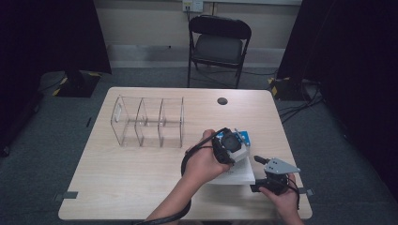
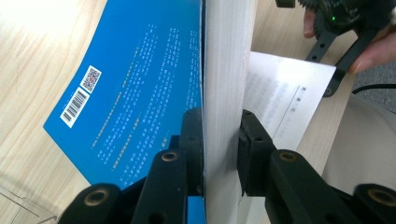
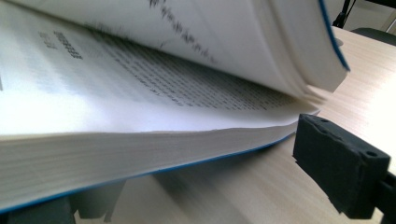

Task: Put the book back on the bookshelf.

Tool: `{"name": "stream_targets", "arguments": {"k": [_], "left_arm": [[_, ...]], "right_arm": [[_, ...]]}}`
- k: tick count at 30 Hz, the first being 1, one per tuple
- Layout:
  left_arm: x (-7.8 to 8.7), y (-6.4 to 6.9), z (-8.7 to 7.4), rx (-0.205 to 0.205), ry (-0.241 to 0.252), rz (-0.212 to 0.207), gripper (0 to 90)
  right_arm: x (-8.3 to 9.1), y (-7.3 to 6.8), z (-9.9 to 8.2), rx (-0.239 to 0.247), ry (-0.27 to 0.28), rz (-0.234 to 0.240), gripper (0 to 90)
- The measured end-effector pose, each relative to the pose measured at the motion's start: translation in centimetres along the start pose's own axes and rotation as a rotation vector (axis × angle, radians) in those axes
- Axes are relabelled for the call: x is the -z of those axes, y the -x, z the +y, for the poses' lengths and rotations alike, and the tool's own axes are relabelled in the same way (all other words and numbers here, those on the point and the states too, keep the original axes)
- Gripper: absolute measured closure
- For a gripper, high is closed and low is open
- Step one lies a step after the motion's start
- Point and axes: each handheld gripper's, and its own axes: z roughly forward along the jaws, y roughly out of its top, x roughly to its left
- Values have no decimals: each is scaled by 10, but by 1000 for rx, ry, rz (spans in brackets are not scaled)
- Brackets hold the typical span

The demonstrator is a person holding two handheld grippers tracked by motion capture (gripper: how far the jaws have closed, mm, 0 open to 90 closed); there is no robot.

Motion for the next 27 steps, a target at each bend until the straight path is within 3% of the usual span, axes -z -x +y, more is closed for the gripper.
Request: {"name": "stream_targets", "arguments": {"k": [10,16,27], "left_arm": [[6,4,2,-15,0,-16,751],[6,5,3,-28,-4,-21,749],[14,8,8,-59,-15,-23,749]], "right_arm": [[-1,1,10,11,-1,13,130],[0,1,18,53,7,1,130],[6,2,31,63,16,6,130]]}}
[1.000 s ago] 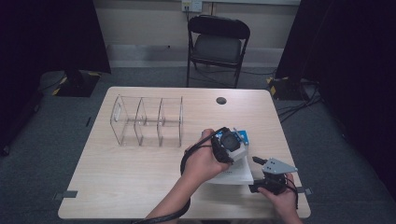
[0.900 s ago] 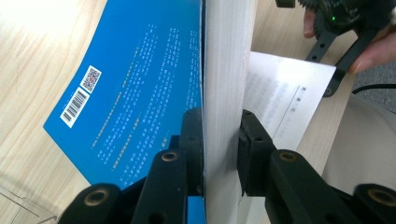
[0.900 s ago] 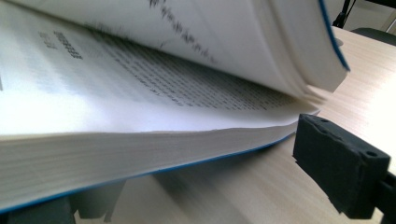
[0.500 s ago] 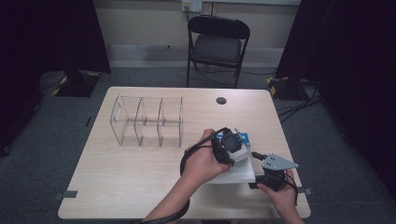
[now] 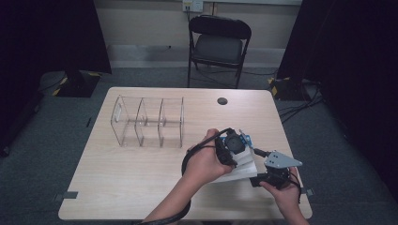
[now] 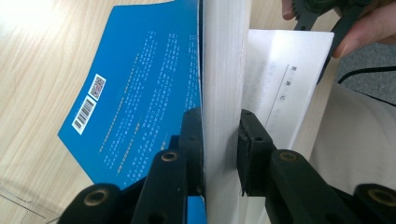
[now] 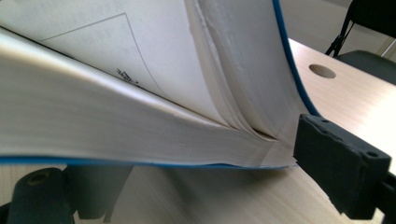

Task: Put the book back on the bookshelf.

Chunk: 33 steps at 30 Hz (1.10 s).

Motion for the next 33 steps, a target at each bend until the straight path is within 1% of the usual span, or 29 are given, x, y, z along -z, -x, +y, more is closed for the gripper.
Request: {"name": "stream_targets", "arguments": {"k": [1,3,5,6,8,10,12,14,16,19,21,23,25,27,31,32,33], "left_arm": [[2,1,0,6,6,3,749],[3,1,1,4,6,1,749],[5,1,3,-12,2,8,749],[5,2,3,-8,5,8,748],[5,2,3,-11,9,1,747],[5,0,2,-14,19,-5,745],[6,-2,2,-20,32,-11,744],[6,-2,1,-8,41,-13,742],[6,-3,1,-8,44,-18,742],[6,-4,2,-12,37,-22,743],[6,-2,3,-17,35,-16,747],[6,-1,4,-12,29,-7,750],[8,-1,4,-19,26,-7,751],[11,-1,5,-16,26,-7,752],[21,-1,8,-35,11,-4,752],[23,0,10,-42,4,1,751],[23,0,10,-38,2,1,751]], "right_arm": [[1,-1,1,7,7,-3,130],[2,-1,2,15,12,-6,130],[3,-1,6,25,16,-6,130],[3,-1,6,28,15,-11,130],[3,-1,7,30,12,-9,130],[3,0,7,8,7,-4,131],[3,1,7,3,12,-2,131],[4,2,7,-13,20,4,131],[4,1,8,-7,25,-2,131],[4,1,7,-9,25,1,131],[4,2,6,-15,28,7,130],[4,1,6,-16,32,4,131],[4,1,6,-17,35,9,130],[5,1,7,-23,42,12,130],[9,0,13,-15,62,36,129],[9,0,14,-16,60,37,129],[10,-1,16,-8,56,33,129]]}}
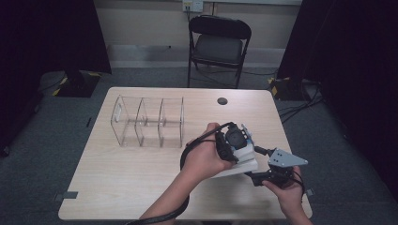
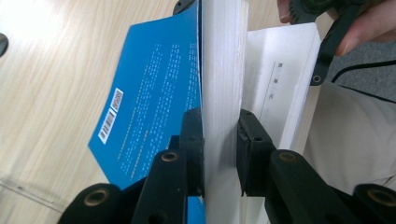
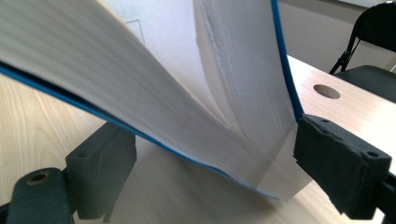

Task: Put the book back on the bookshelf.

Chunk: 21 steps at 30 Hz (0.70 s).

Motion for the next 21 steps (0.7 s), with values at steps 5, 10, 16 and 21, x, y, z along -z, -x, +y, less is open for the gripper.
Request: {"name": "stream_targets", "arguments": {"k": [5,10,16,21], "left_arm": [[-1,0,1,-12,2,1,750],[-1,0,3,-28,-14,-1,749],[-2,1,5,-23,-12,1,749],[-2,0,6,-26,-15,6,749]], "right_arm": [[-1,2,3,20,-3,13,124],[-4,3,5,41,-30,29,97],[-5,6,6,47,-33,37,93],[-5,8,6,60,-33,44,92]]}}
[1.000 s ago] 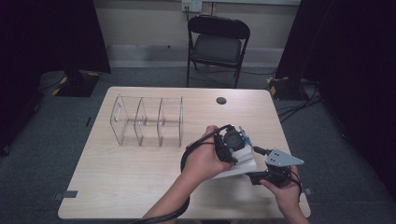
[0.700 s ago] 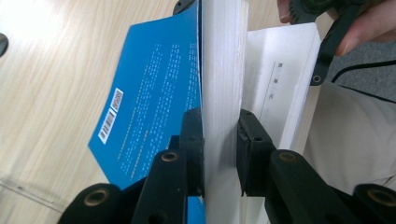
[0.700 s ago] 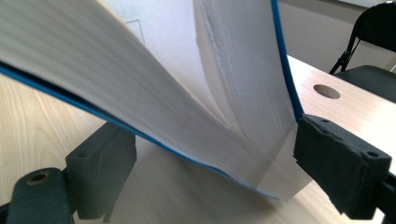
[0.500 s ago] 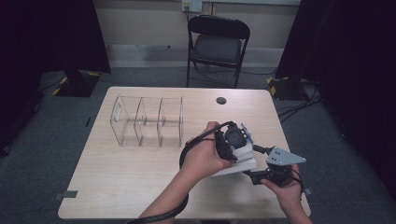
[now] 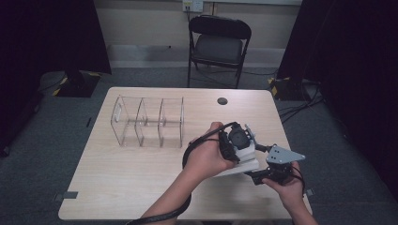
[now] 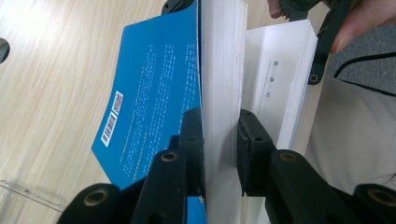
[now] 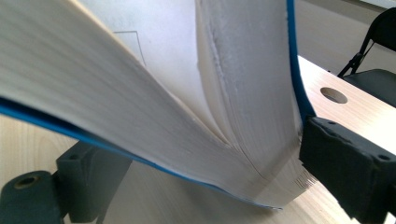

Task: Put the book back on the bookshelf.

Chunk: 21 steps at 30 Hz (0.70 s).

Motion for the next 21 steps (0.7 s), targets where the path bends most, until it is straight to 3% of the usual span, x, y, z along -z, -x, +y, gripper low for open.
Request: {"name": "stream_targets", "arguments": {"k": [6,13,21], "left_arm": [[0,2,0,-1,7,7,750],[4,3,0,1,7,2,750],[4,2,3,13,3,-6,750]], "right_arm": [[0,-2,0,-12,4,-24,92],[3,-4,1,-2,7,-21,91],[6,-5,2,-35,-9,-22,93]]}}
